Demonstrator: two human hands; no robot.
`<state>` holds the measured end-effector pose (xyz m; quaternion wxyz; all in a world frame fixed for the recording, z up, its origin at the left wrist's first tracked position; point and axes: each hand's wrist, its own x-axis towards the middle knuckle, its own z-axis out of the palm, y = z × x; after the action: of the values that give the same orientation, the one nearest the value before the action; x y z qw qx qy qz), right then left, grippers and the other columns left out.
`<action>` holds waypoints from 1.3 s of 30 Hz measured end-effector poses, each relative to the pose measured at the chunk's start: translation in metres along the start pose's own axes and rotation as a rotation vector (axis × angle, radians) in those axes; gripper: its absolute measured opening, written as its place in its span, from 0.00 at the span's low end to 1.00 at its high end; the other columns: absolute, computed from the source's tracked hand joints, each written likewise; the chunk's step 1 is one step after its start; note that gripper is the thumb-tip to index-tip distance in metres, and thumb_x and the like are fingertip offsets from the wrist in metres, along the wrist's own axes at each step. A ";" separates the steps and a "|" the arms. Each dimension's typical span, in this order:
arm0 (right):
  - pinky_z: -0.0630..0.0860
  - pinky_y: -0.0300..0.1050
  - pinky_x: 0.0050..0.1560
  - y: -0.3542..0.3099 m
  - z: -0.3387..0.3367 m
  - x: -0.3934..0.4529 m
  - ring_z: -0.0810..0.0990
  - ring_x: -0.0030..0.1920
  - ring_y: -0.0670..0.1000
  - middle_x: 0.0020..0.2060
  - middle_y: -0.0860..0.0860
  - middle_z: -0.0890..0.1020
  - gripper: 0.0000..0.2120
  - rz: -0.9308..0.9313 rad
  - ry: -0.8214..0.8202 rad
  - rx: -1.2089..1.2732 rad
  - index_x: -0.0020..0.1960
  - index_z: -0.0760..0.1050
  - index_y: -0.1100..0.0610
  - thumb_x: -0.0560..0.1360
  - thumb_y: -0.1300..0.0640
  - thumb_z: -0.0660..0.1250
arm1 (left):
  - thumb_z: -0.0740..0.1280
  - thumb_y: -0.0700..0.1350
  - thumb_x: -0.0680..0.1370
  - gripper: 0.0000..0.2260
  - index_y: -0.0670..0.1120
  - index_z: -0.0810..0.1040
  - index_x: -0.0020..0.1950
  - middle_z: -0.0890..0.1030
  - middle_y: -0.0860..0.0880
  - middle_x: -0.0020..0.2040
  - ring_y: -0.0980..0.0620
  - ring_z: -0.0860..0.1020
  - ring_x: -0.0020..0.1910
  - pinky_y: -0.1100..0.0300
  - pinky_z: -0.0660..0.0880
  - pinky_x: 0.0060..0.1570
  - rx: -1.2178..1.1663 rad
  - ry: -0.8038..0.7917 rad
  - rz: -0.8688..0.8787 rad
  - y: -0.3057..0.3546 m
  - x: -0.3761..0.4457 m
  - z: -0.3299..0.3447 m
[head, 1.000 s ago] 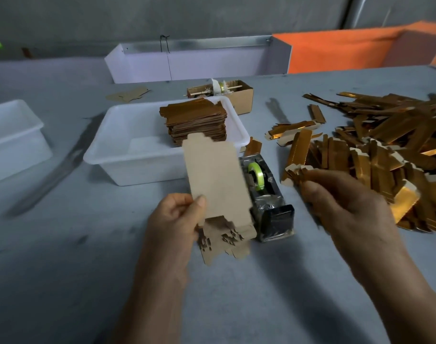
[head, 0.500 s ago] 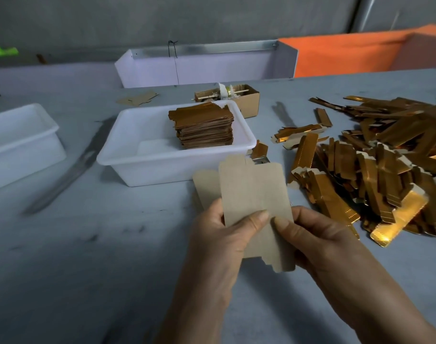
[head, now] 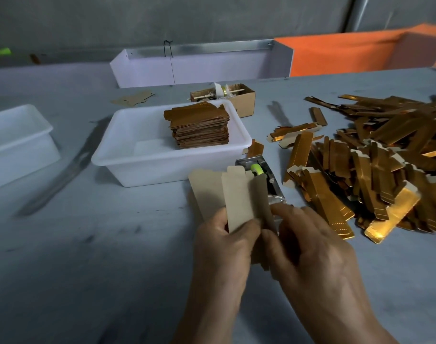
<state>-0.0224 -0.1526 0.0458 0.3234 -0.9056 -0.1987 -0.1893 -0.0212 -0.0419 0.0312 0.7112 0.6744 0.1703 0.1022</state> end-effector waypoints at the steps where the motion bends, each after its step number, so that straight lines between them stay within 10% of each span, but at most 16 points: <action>1: 0.67 0.21 0.32 0.000 0.001 -0.001 0.72 0.34 0.38 0.41 0.47 0.78 0.14 -0.014 -0.011 -0.004 0.58 0.78 0.59 0.74 0.57 0.68 | 0.72 0.39 0.73 0.05 0.48 0.84 0.44 0.85 0.49 0.38 0.50 0.84 0.38 0.60 0.79 0.33 -0.016 -0.004 -0.004 0.001 -0.002 0.000; 6: 0.71 0.24 0.35 -0.001 -0.001 -0.001 0.73 0.35 0.40 0.43 0.44 0.73 0.23 -0.039 -0.149 0.022 0.68 0.72 0.57 0.78 0.45 0.56 | 0.67 0.56 0.72 0.09 0.54 0.82 0.36 0.79 0.54 0.28 0.59 0.78 0.30 0.63 0.75 0.33 0.064 -0.194 0.094 0.009 -0.006 -0.003; 9: 0.75 0.29 0.40 0.001 -0.002 -0.002 0.76 0.40 0.41 0.47 0.43 0.73 0.26 -0.028 -0.215 0.060 0.70 0.68 0.52 0.75 0.44 0.55 | 0.68 0.50 0.78 0.08 0.53 0.83 0.40 0.83 0.53 0.33 0.59 0.81 0.33 0.69 0.75 0.31 0.181 -0.223 0.208 0.011 -0.008 -0.007; 13: 0.71 0.23 0.35 0.007 -0.012 0.005 0.76 0.43 0.33 0.39 0.38 0.77 0.20 0.292 -0.226 0.345 0.55 0.71 0.37 0.65 0.34 0.58 | 0.65 0.51 0.77 0.11 0.45 0.81 0.47 0.83 0.42 0.42 0.43 0.82 0.43 0.44 0.80 0.46 0.259 -0.248 0.142 0.009 -0.006 -0.015; 17: 0.74 0.36 0.41 0.017 -0.015 0.011 0.81 0.42 0.42 0.39 0.46 0.83 0.16 0.610 -0.328 0.809 0.43 0.81 0.46 0.58 0.41 0.67 | 0.65 0.46 0.79 0.07 0.52 0.82 0.53 0.85 0.52 0.46 0.54 0.83 0.48 0.53 0.79 0.52 0.229 -0.427 -0.003 0.013 -0.011 -0.016; 28: 0.79 0.40 0.37 0.024 -0.002 0.010 0.84 0.42 0.47 0.41 0.48 0.85 0.13 0.705 -0.234 1.017 0.47 0.81 0.51 0.63 0.50 0.67 | 0.73 0.44 0.73 0.04 0.53 0.82 0.42 0.83 0.52 0.38 0.54 0.82 0.39 0.67 0.76 0.35 0.201 -0.009 0.129 -0.003 -0.010 -0.004; 34: 0.77 0.35 0.31 0.017 0.003 0.016 0.84 0.39 0.46 0.38 0.49 0.85 0.06 0.727 -0.172 1.071 0.47 0.80 0.53 0.73 0.58 0.65 | 0.66 0.39 0.71 0.11 0.42 0.85 0.49 0.79 0.46 0.37 0.45 0.79 0.38 0.59 0.75 0.32 1.032 0.168 0.682 -0.004 -0.024 0.015; 39: 0.79 0.41 0.39 0.014 0.007 0.016 0.83 0.40 0.48 0.37 0.51 0.84 0.11 0.720 -0.156 1.001 0.42 0.81 0.53 0.68 0.47 0.66 | 0.54 0.37 0.70 0.19 0.36 0.84 0.50 0.79 0.43 0.36 0.45 0.80 0.36 0.57 0.78 0.34 1.165 0.013 0.435 0.005 -0.028 0.027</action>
<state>-0.0009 -0.1541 0.0407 0.7367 -0.6657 0.0317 0.1146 -0.0361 -0.0772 0.0398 0.1881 0.9704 0.0611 0.1389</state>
